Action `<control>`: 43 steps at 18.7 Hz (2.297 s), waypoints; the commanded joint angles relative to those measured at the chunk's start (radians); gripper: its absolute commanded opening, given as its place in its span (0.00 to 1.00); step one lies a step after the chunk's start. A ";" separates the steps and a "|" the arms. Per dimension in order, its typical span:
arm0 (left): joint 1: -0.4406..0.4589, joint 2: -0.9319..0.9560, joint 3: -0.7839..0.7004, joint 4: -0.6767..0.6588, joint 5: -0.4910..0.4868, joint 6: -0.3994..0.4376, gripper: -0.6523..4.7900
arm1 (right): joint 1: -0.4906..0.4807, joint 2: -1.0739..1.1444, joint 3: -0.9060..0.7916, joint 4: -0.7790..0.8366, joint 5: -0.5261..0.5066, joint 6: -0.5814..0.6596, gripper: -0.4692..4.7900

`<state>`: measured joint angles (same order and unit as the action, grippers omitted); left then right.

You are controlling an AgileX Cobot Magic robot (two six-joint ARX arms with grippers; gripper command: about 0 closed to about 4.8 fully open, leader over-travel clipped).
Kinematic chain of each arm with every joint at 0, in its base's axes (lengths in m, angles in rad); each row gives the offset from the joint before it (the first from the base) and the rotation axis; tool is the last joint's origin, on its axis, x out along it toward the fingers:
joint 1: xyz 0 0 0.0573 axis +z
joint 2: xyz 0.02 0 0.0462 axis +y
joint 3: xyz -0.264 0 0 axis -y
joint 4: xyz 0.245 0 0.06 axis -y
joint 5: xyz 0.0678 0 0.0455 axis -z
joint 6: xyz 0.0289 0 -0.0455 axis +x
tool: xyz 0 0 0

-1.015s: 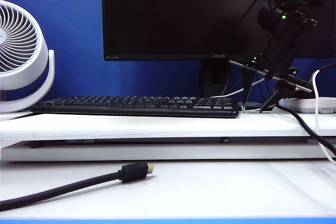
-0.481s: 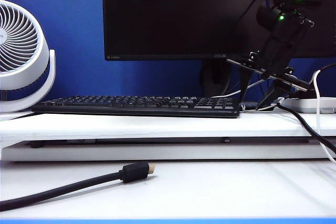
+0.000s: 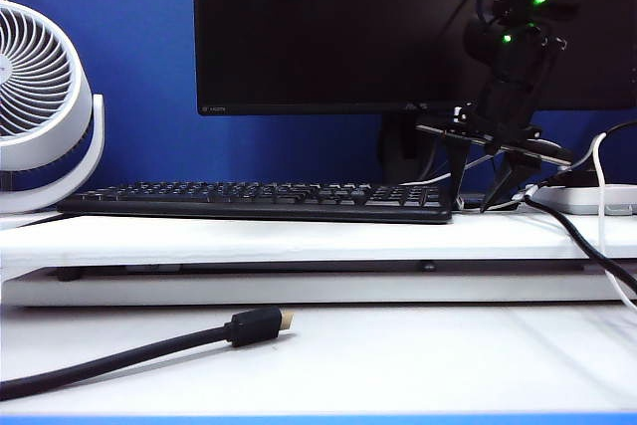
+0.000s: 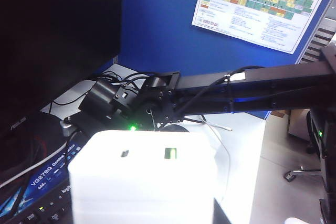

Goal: Pick up the Type-C charging cable and the charging base, insert one end of the Type-C charger into the corresponding slot on the base, and finally place the plugged-in charger back on the table.

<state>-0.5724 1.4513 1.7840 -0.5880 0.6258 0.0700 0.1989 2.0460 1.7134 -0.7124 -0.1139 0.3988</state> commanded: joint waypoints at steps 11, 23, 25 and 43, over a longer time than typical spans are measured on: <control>0.000 -0.006 0.004 0.020 0.007 -0.003 0.16 | 0.034 -0.076 0.000 -0.012 -0.070 -0.060 0.07; 0.000 -0.006 0.004 0.046 0.103 -0.003 0.16 | 0.013 -0.600 0.000 0.610 -0.703 0.261 0.07; -0.002 -0.006 0.004 0.093 0.182 -0.004 0.16 | 0.014 -0.619 0.000 0.758 -0.756 0.344 0.07; -0.039 -0.007 0.004 0.447 0.346 -0.154 0.16 | 0.192 -0.634 -0.003 1.345 -0.863 0.592 0.07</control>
<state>-0.6090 1.4502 1.7840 -0.1802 0.9451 -0.0616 0.3702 1.4166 1.7100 0.6197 -0.9657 1.0004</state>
